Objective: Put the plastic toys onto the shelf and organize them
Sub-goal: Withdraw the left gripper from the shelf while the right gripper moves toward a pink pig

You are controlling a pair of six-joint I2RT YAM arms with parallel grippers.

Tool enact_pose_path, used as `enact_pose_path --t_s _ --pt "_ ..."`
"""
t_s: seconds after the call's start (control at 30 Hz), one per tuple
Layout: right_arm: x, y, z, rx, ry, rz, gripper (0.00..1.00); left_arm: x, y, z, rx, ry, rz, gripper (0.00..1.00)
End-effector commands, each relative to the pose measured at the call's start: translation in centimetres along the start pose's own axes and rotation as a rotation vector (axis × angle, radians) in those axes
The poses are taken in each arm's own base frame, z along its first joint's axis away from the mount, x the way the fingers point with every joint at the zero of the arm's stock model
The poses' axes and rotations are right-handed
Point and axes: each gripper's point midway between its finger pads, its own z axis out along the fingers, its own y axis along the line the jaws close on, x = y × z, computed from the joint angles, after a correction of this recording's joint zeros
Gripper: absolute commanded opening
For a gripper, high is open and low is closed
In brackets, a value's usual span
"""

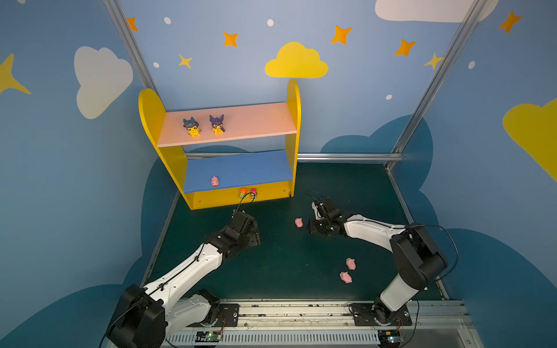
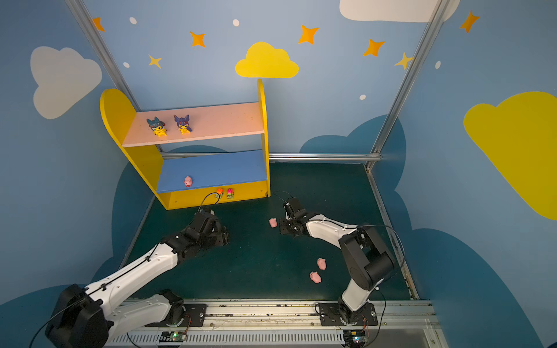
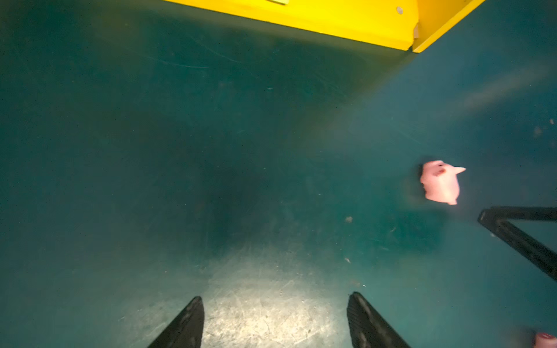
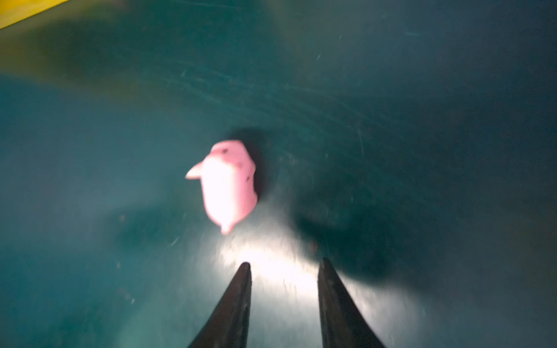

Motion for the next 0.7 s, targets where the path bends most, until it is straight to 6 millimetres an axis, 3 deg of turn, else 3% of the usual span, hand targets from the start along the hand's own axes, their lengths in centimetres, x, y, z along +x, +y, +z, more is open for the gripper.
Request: enact_pose_path --t_s 0.0,0.2,0.37,0.67 --pt "-1.0 0.2 0.9 -0.004 -0.001 -0.011 0.35 -0.6 0.3 -0.1 -0.021 -0.033 -0.011 0.75" --pt "-1.1 -0.6 2.5 0.025 0.007 -0.012 0.36 -1.0 0.2 0.3 -0.034 -0.041 -0.012 0.75" --pt "-0.6 0.6 3.5 -0.003 0.041 -0.005 0.34 -1.2 0.8 0.6 -0.073 -0.045 -0.019 0.75" --pt "2.4 6.6 4.4 -0.055 0.099 -0.053 0.35 -0.4 1.0 1.3 -0.08 -0.016 -0.02 0.75"
